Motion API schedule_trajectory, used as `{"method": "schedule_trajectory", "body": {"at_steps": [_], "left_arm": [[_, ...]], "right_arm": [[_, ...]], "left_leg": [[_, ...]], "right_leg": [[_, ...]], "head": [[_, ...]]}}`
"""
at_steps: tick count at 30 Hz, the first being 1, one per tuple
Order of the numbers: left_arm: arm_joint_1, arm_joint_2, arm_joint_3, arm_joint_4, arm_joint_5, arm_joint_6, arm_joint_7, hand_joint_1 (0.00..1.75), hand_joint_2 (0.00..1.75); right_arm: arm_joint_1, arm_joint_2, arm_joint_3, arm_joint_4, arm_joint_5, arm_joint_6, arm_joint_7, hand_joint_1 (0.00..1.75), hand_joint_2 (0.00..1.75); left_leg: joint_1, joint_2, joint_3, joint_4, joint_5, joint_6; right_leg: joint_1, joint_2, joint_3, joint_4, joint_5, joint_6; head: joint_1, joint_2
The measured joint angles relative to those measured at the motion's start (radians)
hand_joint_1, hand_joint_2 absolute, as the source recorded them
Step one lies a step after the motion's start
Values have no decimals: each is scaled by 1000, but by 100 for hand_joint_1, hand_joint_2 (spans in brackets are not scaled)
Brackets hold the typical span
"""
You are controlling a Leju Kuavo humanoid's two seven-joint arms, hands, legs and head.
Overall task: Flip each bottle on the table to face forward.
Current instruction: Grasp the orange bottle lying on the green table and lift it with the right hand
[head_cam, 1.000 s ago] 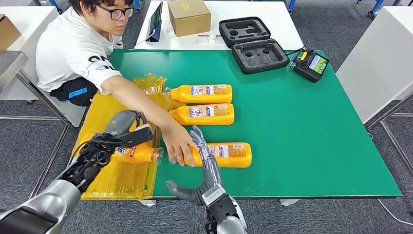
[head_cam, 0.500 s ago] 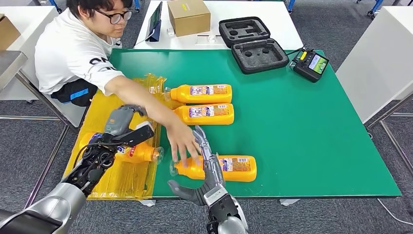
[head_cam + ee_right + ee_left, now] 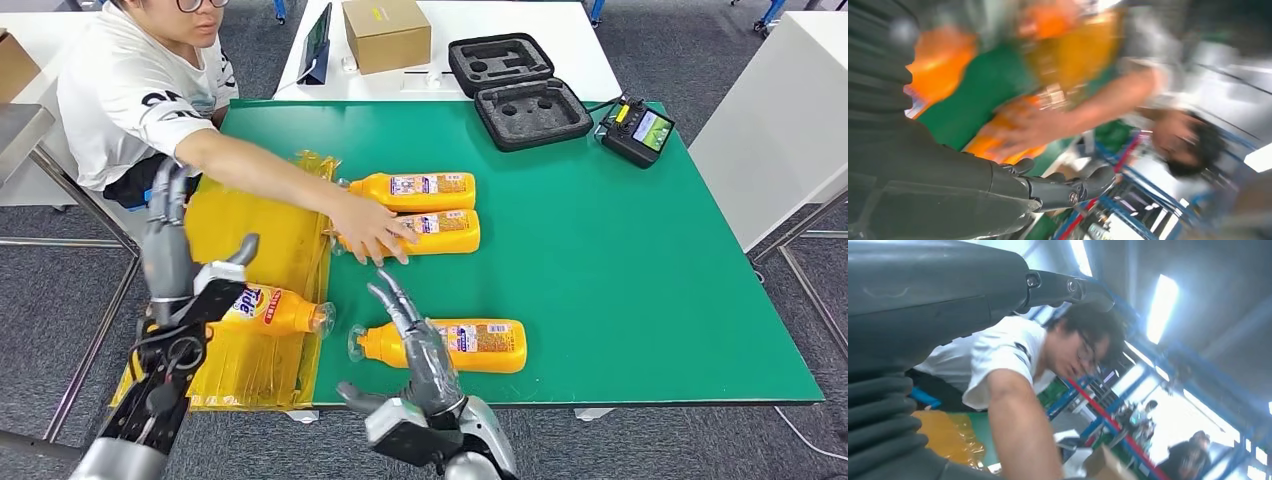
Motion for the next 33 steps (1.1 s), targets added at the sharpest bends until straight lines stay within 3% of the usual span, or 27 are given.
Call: {"method": "schedule_trajectory", "body": {"at_steps": [6, 11, 19, 33], "left_arm": [[218, -16, 28, -264, 175, 0, -1, 0, 175], [372, -27, 21, -430, 290, -4, -1, 0, 175], [473, -47, 20, -536, 313, -25, -2, 0, 175], [499, -67, 20, -563, 318, -37, -1, 0, 175]], "right_arm": [[-13, -76, 0, -36, 339, 109, 252, 0, 175], [-12, -143, -4, -42, 451, 262, 391, 0, 175], [-13, -220, -29, -37, 453, 299, 431, 0, 175], [-6, -252, -37, -37, 455, 307, 445, 0, 175]], "left_leg": [[0, 0, -1, 0, -1, 0], [0, 0, -2, 0, -1, 1], [0, -1, -1, 0, -1, 1], [0, -1, -1, 0, -1, 1]], "right_leg": [[0, 0, 0, 0, 0, 0], [0, 0, -1, -1, -1, 0], [0, 0, -1, -1, 0, 0], [0, 0, -1, -1, -1, 0]], "head": [[0, 0], [0, 0], [0, 0], [0, 0]]}}
